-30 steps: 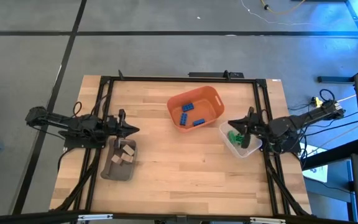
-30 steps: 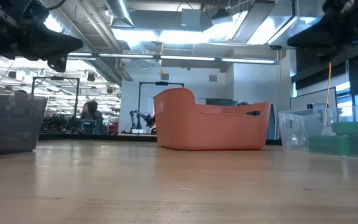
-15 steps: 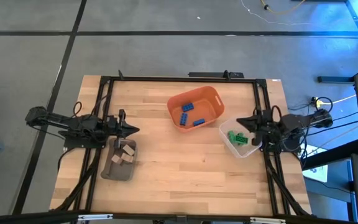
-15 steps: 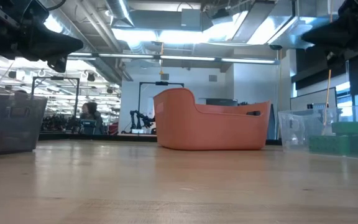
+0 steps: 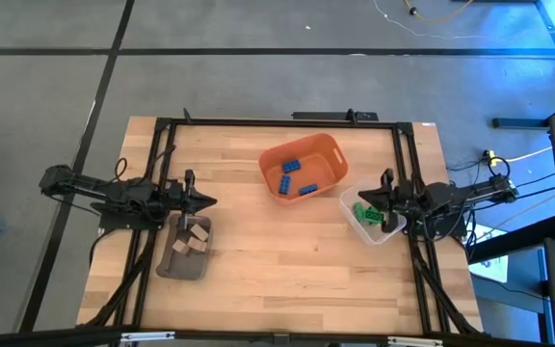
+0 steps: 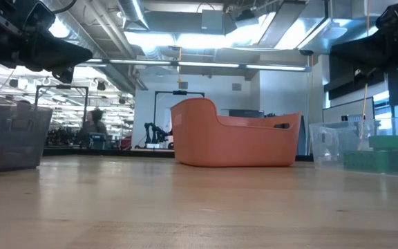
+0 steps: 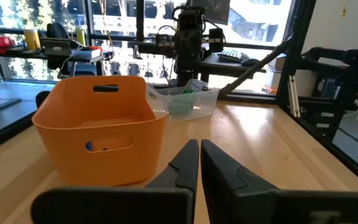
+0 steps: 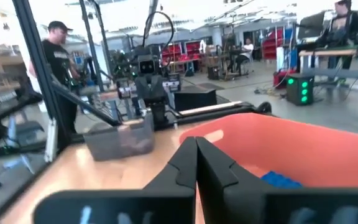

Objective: Sort & place blocks by color
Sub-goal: Return to Home Position

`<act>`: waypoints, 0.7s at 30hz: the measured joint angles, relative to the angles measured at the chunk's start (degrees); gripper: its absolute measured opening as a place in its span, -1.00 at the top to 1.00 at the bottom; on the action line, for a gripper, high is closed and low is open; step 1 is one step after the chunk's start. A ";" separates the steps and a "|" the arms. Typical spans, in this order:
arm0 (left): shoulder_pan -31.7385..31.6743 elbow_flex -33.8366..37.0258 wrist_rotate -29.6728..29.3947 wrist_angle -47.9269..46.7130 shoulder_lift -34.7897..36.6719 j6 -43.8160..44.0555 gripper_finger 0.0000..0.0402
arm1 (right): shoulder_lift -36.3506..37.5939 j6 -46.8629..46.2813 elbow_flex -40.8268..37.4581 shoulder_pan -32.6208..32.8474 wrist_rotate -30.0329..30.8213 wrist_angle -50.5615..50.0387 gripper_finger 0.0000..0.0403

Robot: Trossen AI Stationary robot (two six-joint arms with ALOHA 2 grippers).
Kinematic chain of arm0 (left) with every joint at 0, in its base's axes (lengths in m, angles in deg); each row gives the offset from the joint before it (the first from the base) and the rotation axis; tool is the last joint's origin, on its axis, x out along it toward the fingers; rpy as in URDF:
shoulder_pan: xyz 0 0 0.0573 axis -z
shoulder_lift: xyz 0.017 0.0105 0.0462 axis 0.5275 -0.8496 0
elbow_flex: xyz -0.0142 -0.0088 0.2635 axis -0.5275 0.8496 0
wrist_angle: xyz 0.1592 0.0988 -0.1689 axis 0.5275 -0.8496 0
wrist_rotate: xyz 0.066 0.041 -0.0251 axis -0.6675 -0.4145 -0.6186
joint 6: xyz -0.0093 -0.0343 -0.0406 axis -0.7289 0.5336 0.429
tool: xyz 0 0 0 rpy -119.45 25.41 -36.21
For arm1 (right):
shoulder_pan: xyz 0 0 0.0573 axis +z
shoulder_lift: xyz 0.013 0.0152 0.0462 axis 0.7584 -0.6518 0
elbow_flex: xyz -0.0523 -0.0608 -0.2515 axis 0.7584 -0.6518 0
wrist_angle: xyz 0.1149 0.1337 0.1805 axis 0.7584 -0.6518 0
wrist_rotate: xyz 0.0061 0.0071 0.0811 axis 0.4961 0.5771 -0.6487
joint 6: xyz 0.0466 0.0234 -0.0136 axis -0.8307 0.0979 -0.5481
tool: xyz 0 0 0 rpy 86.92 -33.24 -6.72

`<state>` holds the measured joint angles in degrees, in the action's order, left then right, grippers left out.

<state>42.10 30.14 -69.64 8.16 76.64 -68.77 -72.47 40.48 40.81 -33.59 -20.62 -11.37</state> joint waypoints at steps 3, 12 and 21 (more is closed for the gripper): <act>0.00 0.00 0.07 0.04 0.00 0.00 0.98 | -0.07 4.10 0.00 0.02 0.09 -0.63 1.00; 0.00 0.00 0.02 0.04 0.00 0.00 0.93 | -0.45 6.30 0.00 0.02 0.54 -1.48 0.92; 0.00 0.00 0.02 0.04 0.00 0.00 0.86 | -0.45 6.30 0.00 0.02 0.55 -1.47 0.95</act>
<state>42.10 30.14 -69.62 8.20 76.64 -68.77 -72.92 46.78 40.81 -33.57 -20.07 -12.84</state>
